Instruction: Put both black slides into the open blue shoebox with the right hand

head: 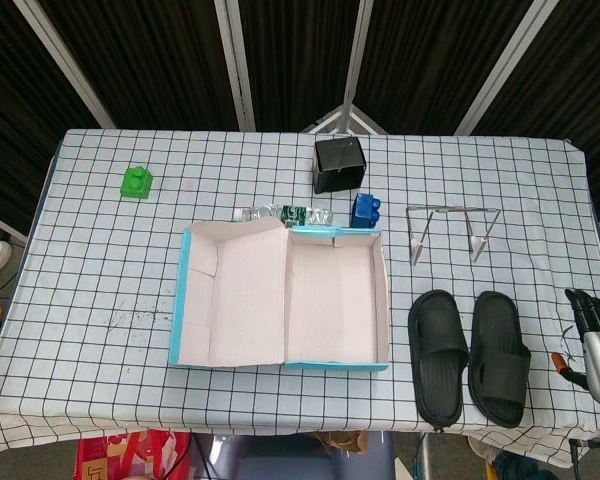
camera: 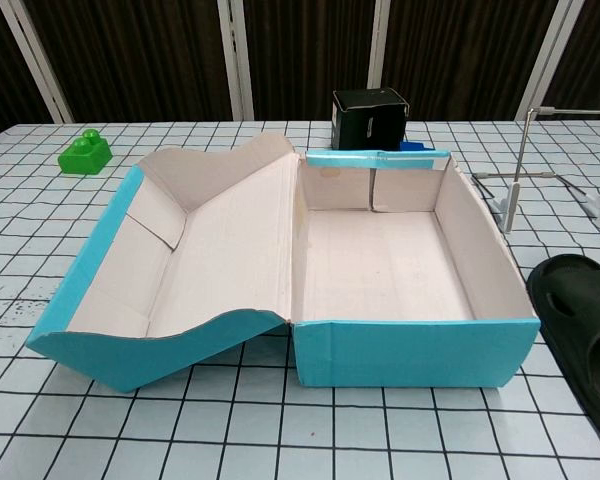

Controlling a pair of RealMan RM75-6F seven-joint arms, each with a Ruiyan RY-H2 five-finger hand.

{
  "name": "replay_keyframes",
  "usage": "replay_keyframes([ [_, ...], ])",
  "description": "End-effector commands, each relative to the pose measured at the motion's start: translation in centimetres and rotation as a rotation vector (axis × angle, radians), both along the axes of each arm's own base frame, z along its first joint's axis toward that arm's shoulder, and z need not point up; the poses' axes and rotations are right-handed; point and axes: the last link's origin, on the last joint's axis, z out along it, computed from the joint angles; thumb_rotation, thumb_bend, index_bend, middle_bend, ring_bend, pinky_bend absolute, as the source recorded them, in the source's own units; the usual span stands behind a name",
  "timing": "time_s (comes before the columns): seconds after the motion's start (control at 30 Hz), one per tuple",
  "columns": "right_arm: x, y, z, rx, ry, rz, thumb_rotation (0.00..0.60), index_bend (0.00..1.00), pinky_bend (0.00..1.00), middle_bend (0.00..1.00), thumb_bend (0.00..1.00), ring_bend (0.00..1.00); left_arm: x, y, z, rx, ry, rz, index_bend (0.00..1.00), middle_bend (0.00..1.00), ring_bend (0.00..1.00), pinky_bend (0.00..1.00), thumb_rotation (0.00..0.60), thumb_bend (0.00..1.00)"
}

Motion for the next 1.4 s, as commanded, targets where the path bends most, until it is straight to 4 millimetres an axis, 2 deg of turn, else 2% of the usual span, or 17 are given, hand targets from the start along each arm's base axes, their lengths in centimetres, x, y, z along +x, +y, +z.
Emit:
replay_keyframes([
  [0.03, 0.0, -0.1, -0.2, 0.007, 0.007, -0.004, 0.6, 0.07, 0.2, 0.11, 0.27, 0.12, -0.2, 0.1, -0.1, -0.011, -0.004, 0.02, 0.09, 0.0, 0.0, 0.07, 0.6, 0.21],
  [0.5, 0.7, 0.3, -0.8, 0.048, -0.003, -0.011, 0.6, 0.07, 0.2, 0.11, 0.27, 0.12, 0.4, 0.3, -1.0, -0.1, -0.031, 0.01, 0.09, 0.0, 0.0, 0.07, 0.6, 0.21],
  [0.63, 1.0, -1.2, -0.8, 0.113, 0.029, -0.027, 0.6, 0.07, 0.2, 0.11, 0.27, 0.12, 0.4, 0.4, -1.0, -0.105, -0.03, -0.014, 0.09, 0.0, 0.0, 0.07, 0.6, 0.21],
  [0.83, 2.0, -2.4, -0.4, 0.14, 0.048, -0.038, 0.6, 0.07, 0.2, 0.11, 0.27, 0.12, 0.2, 0.5, -1.6, -0.131, -0.041, -0.019, 0.09, 0.0, 0.0, 0.07, 0.6, 0.21],
  [1.03, 2.4, -2.9, -0.2, 0.153, 0.025, -0.055, 0.6, 0.07, 0.2, 0.11, 0.27, 0.12, 0.1, 0.4, -1.9, -0.162, -0.051, -0.01, 0.09, 0.0, 0.0, 0.07, 0.6, 0.21],
  [1.2, 2.8, -2.4, -0.5, 0.196, -0.025, -0.087, 0.6, 0.07, 0.2, 0.1, 0.26, 0.11, 0.5, 0.1, -1.9, -0.179, -0.058, -0.019, 0.09, 0.0, 0.0, 0.07, 0.6, 0.21],
  [1.3, 3.7, -2.1, -1.2, 0.266, -0.069, -0.129, 0.6, 0.07, 0.2, 0.09, 0.24, 0.1, 0.6, 0.0, -1.8, -0.18, -0.064, -0.026, 0.09, 0.0, 0.0, 0.07, 0.6, 0.21],
  [1.4, 5.0, -2.6, -1.8, 0.313, -0.064, -0.124, 0.6, 0.07, 0.2, 0.08, 0.24, 0.1, 0.7, -0.1, -1.8, -0.184, -0.069, -0.028, 0.09, 0.0, 0.0, 0.07, 0.6, 0.21],
])
